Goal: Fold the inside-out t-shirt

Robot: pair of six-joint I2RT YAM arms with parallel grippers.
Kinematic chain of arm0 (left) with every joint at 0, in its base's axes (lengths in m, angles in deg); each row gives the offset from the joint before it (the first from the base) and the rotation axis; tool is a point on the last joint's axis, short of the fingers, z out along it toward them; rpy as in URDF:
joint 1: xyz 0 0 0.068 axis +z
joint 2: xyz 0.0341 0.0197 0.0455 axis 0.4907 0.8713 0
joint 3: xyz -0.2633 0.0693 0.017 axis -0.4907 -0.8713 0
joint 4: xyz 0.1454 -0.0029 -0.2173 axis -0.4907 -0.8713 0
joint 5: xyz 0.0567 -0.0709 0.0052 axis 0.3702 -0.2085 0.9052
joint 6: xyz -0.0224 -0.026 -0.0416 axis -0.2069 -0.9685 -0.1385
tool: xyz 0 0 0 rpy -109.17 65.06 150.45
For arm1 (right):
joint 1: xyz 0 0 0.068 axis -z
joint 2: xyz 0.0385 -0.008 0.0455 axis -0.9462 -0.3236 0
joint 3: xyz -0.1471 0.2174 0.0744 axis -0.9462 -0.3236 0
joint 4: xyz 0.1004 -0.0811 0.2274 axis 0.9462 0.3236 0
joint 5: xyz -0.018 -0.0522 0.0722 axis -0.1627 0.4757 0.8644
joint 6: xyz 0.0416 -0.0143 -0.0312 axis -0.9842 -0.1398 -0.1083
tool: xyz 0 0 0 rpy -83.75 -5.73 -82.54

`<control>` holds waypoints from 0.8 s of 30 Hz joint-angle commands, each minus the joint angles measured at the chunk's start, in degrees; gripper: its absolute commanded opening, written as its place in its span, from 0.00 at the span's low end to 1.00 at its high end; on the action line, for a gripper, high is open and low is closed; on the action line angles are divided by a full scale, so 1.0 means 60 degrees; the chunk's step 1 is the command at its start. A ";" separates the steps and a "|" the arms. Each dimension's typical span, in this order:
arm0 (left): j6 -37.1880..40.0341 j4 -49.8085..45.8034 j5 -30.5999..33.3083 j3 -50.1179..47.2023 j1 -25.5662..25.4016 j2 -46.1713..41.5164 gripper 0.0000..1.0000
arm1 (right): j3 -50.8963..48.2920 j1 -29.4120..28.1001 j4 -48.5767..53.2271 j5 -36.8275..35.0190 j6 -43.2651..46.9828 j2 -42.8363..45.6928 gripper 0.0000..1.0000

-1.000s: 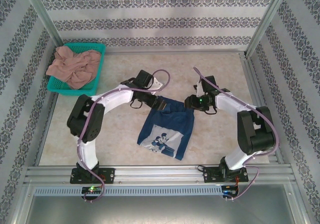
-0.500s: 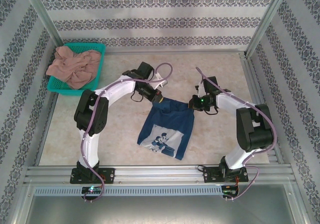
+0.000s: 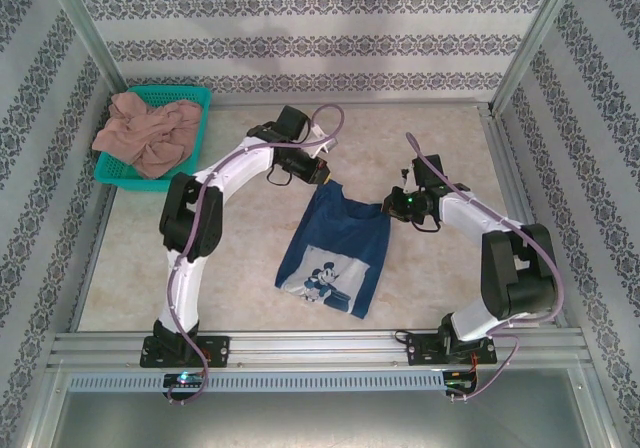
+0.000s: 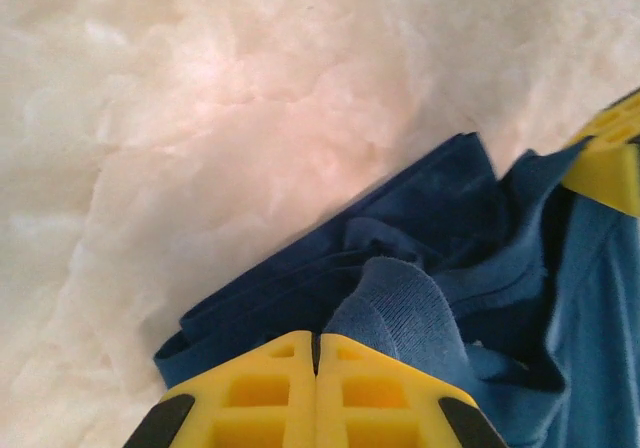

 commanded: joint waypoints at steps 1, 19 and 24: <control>-0.0421 -0.0321 0.0834 0.0515 0.0122 0.0450 0.00 | 0.0332 0.0158 -0.0147 -0.0814 -0.0453 -0.0578 0.14; -0.3515 0.1351 0.1517 -0.2983 0.0189 -0.2102 0.65 | -0.0322 0.0698 0.0366 0.0608 0.0482 0.0509 0.57; -0.4289 0.1932 -0.0078 -0.3962 0.0108 -0.2199 0.64 | -0.0552 0.0900 -0.0269 0.0926 0.0083 0.0066 0.53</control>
